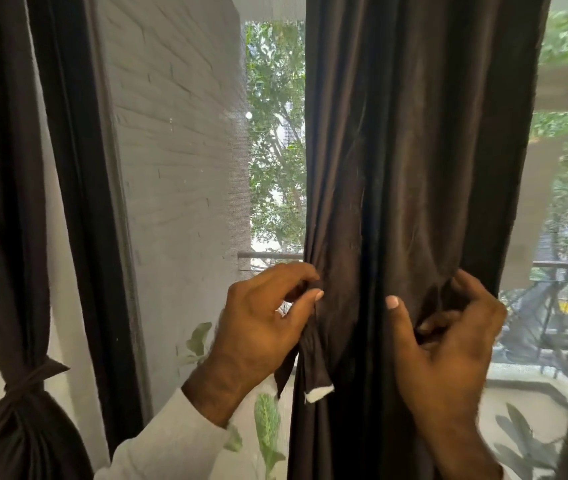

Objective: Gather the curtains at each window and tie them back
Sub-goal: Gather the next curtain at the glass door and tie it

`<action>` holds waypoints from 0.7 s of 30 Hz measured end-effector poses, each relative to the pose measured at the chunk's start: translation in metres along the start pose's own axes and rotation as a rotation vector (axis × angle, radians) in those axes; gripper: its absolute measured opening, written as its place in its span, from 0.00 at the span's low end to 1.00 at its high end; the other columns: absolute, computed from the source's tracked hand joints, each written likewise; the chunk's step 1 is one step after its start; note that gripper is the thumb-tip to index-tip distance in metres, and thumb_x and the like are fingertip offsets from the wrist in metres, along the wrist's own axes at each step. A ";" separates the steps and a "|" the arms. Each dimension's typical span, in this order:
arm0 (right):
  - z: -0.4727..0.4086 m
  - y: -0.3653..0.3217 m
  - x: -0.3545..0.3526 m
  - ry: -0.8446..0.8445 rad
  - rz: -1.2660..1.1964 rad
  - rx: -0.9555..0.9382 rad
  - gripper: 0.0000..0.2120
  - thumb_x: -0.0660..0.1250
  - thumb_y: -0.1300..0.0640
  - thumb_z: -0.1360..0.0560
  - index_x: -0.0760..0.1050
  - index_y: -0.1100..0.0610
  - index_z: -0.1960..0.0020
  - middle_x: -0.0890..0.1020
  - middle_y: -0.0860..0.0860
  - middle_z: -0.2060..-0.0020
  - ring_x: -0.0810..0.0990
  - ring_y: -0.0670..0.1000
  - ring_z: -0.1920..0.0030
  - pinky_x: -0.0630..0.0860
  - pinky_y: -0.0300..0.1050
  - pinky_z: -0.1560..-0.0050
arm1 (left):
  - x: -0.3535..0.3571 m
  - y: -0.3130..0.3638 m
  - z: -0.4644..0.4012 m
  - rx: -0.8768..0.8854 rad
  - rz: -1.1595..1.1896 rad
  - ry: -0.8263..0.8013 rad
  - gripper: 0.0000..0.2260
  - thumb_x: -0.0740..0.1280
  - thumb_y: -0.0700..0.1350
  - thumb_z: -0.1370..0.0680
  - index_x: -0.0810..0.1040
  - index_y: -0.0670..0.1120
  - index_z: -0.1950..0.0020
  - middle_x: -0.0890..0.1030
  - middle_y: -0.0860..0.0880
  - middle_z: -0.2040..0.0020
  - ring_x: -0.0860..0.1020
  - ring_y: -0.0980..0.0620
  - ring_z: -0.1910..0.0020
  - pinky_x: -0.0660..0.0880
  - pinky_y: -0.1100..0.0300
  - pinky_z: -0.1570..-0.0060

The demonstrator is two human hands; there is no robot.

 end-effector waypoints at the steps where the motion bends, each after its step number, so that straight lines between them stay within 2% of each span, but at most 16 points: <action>1: -0.001 0.005 -0.003 0.024 -0.015 0.031 0.35 0.78 0.50 0.25 0.65 0.52 0.24 0.70 0.51 0.34 0.78 0.53 0.61 0.81 0.59 0.52 | 0.000 0.001 0.001 0.024 0.005 -0.004 0.07 0.78 0.39 0.21 0.86 0.46 0.44 0.85 0.57 0.52 0.83 0.59 0.54 0.81 0.62 0.50; 4: -0.009 0.017 -0.013 0.086 0.000 0.066 0.32 0.76 0.49 0.23 0.65 0.52 0.25 0.70 0.53 0.34 0.78 0.56 0.59 0.81 0.59 0.51 | 0.001 0.001 0.001 0.076 -0.004 -0.023 0.06 0.78 0.38 0.21 0.88 0.43 0.44 0.86 0.53 0.51 0.83 0.60 0.52 0.80 0.63 0.48; 6: -0.015 0.023 -0.014 0.086 0.011 0.053 0.25 0.73 0.46 0.20 0.70 0.52 0.28 0.74 0.53 0.37 0.80 0.57 0.54 0.81 0.58 0.50 | 0.000 0.001 0.000 0.088 -0.030 -0.025 0.05 0.78 0.37 0.22 0.89 0.43 0.46 0.85 0.51 0.51 0.83 0.56 0.52 0.80 0.60 0.49; 8: -0.013 0.020 -0.007 0.052 0.014 -0.028 0.16 0.68 0.47 0.19 0.78 0.53 0.35 0.81 0.52 0.46 0.82 0.57 0.54 0.81 0.53 0.51 | 0.001 0.000 -0.002 0.066 -0.048 -0.036 0.04 0.78 0.37 0.22 0.89 0.43 0.47 0.83 0.51 0.51 0.82 0.55 0.53 0.80 0.61 0.50; 10: -0.001 0.008 0.005 0.027 0.078 -0.181 0.12 0.68 0.53 0.19 0.82 0.58 0.40 0.83 0.54 0.52 0.83 0.56 0.54 0.78 0.46 0.50 | 0.005 0.000 -0.008 0.048 -0.052 -0.068 0.04 0.78 0.37 0.22 0.88 0.43 0.48 0.83 0.51 0.52 0.82 0.55 0.55 0.80 0.62 0.51; 12: 0.014 -0.004 0.020 -0.021 0.169 -0.286 0.12 0.68 0.57 0.20 0.83 0.60 0.40 0.82 0.55 0.50 0.83 0.56 0.55 0.77 0.46 0.53 | 0.012 -0.002 -0.015 0.022 -0.051 -0.094 0.04 0.78 0.37 0.22 0.88 0.44 0.49 0.83 0.52 0.52 0.82 0.55 0.57 0.81 0.58 0.53; 15: 0.027 -0.016 0.035 -0.092 0.302 -0.389 0.14 0.68 0.58 0.20 0.83 0.59 0.36 0.81 0.54 0.49 0.81 0.55 0.60 0.74 0.42 0.62 | 0.021 -0.002 -0.020 -0.001 -0.069 -0.108 0.04 0.78 0.39 0.22 0.87 0.45 0.49 0.83 0.53 0.53 0.82 0.56 0.57 0.82 0.54 0.53; 17: 0.033 -0.019 0.041 -0.133 0.371 -0.455 0.16 0.67 0.57 0.20 0.81 0.58 0.33 0.80 0.54 0.50 0.80 0.56 0.60 0.76 0.44 0.65 | 0.026 0.002 -0.020 -0.007 -0.079 -0.126 0.02 0.76 0.43 0.20 0.87 0.46 0.49 0.83 0.53 0.53 0.81 0.55 0.56 0.82 0.52 0.54; 21: 0.053 -0.025 0.055 -0.203 0.444 -0.590 0.21 0.67 0.59 0.21 0.79 0.59 0.28 0.80 0.56 0.48 0.80 0.57 0.57 0.75 0.49 0.64 | 0.032 0.011 -0.020 -0.063 -0.006 -0.139 0.10 0.74 0.53 0.19 0.88 0.46 0.49 0.83 0.53 0.55 0.82 0.55 0.56 0.81 0.54 0.53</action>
Point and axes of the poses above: each hand's wrist, its own z-axis away from the middle knuckle, its own x-axis out of the palm, y = z × x, the point moved 8 cm from there along -z, towards the middle knuckle
